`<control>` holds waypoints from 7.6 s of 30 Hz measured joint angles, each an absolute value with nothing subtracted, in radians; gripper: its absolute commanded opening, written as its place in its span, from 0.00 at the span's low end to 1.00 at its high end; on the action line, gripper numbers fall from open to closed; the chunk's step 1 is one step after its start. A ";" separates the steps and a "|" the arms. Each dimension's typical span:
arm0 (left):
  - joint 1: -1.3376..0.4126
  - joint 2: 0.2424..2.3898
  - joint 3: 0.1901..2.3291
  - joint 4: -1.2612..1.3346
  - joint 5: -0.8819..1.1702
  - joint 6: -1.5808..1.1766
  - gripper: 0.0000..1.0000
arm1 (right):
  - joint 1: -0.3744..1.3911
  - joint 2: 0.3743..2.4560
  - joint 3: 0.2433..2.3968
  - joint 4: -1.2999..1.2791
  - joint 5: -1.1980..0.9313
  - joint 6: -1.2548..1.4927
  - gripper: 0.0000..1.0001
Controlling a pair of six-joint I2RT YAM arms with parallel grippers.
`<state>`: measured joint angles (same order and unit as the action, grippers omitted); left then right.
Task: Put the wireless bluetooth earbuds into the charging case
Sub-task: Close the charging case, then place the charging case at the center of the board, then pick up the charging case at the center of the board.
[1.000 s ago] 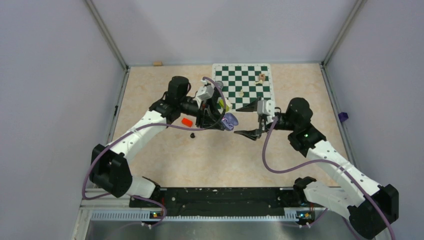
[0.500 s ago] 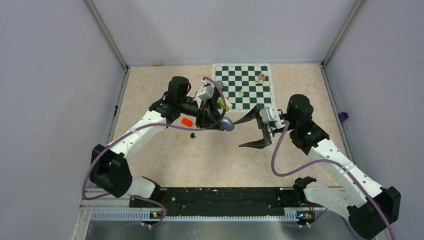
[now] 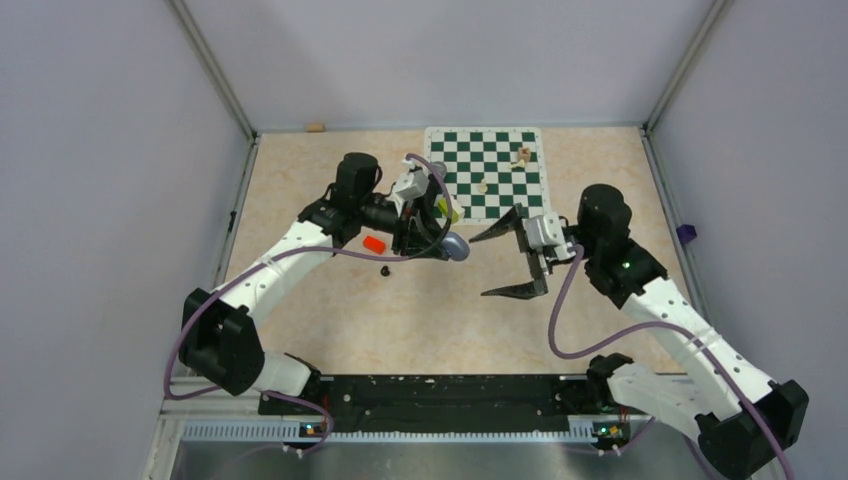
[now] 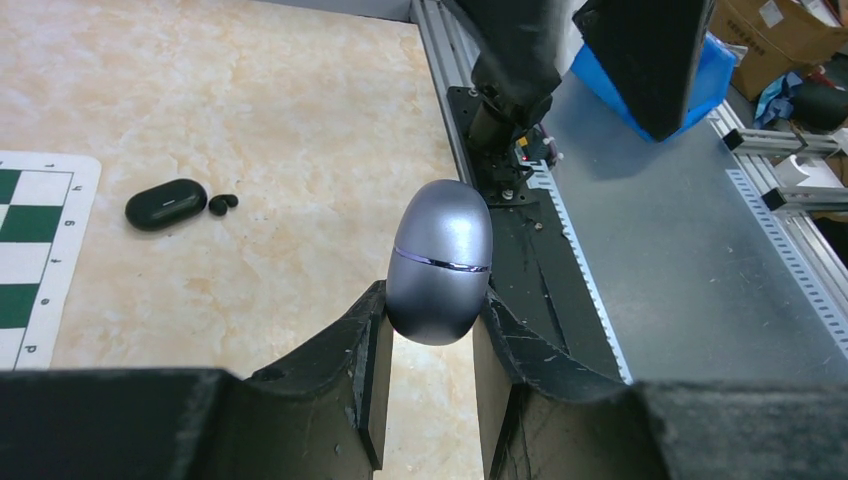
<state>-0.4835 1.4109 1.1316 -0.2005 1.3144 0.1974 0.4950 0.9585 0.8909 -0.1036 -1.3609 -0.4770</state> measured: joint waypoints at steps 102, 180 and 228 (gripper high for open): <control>-0.485 1.875 1.627 -0.783 0.754 0.302 0.99 | 0.251 1.056 0.664 0.069 -0.128 -0.457 0.96; -0.302 1.366 1.335 -0.653 0.852 0.263 0.99 | 0.027 1.836 1.133 -0.495 -0.616 -0.393 0.53; -0.515 1.861 1.514 -0.141 1.014 -0.296 0.89 | 0.327 1.106 0.792 -0.097 -0.743 -0.453 0.28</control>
<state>-0.5148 1.8610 1.5139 -0.1413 1.0142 -0.2958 0.3271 1.1061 0.7918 -0.0967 -0.7429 -0.4530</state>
